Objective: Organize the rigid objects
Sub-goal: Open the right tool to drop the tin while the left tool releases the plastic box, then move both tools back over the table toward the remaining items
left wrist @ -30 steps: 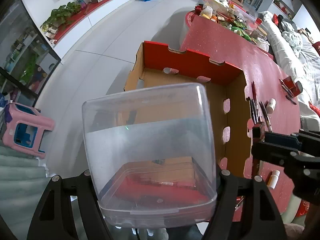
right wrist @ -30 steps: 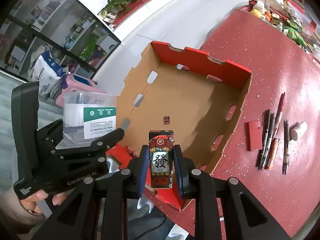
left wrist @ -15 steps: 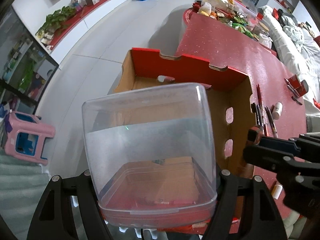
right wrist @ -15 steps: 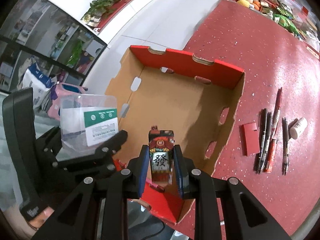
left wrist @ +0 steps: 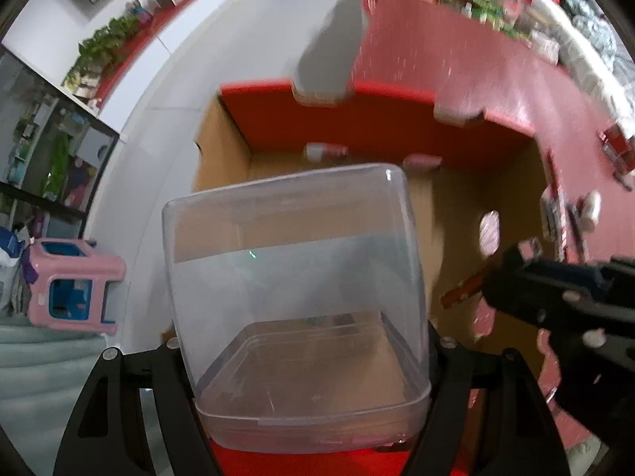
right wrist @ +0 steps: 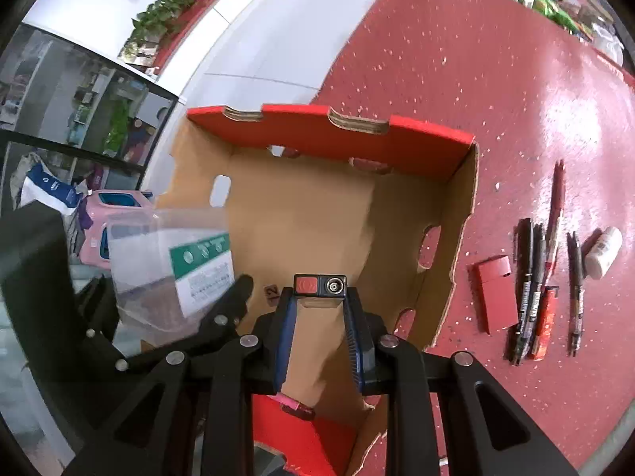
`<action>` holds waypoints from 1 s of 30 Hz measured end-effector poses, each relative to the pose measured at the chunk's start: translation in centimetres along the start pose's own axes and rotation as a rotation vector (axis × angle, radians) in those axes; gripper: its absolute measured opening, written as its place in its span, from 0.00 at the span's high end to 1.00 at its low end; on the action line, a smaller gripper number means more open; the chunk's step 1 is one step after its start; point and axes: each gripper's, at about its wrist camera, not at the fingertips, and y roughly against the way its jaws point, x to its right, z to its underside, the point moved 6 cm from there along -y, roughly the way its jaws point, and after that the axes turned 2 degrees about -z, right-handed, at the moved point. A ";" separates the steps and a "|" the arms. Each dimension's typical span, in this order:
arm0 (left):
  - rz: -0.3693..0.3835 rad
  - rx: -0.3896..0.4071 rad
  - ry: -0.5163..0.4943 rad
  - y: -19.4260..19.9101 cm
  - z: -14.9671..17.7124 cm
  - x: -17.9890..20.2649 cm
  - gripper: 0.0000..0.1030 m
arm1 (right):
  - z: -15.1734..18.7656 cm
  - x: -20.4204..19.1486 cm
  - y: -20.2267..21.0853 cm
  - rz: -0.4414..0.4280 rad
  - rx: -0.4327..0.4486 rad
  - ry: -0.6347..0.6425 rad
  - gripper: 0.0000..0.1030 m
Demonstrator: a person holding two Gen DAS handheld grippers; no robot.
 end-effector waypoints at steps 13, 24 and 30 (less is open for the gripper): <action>0.189 -0.092 0.070 -1.0 2.1 -0.5 0.00 | 0.0 -0.2 2.6 0.061 0.057 0.070 0.16; 0.248 -0.019 0.008 2.7 4.4 0.9 0.00 | 5.3 3.8 8.8 0.032 0.136 -0.053 0.00; 0.227 -0.075 -0.017 3.7 7.9 2.0 0.00 | 11.1 8.4 9.9 0.089 0.124 -0.166 0.00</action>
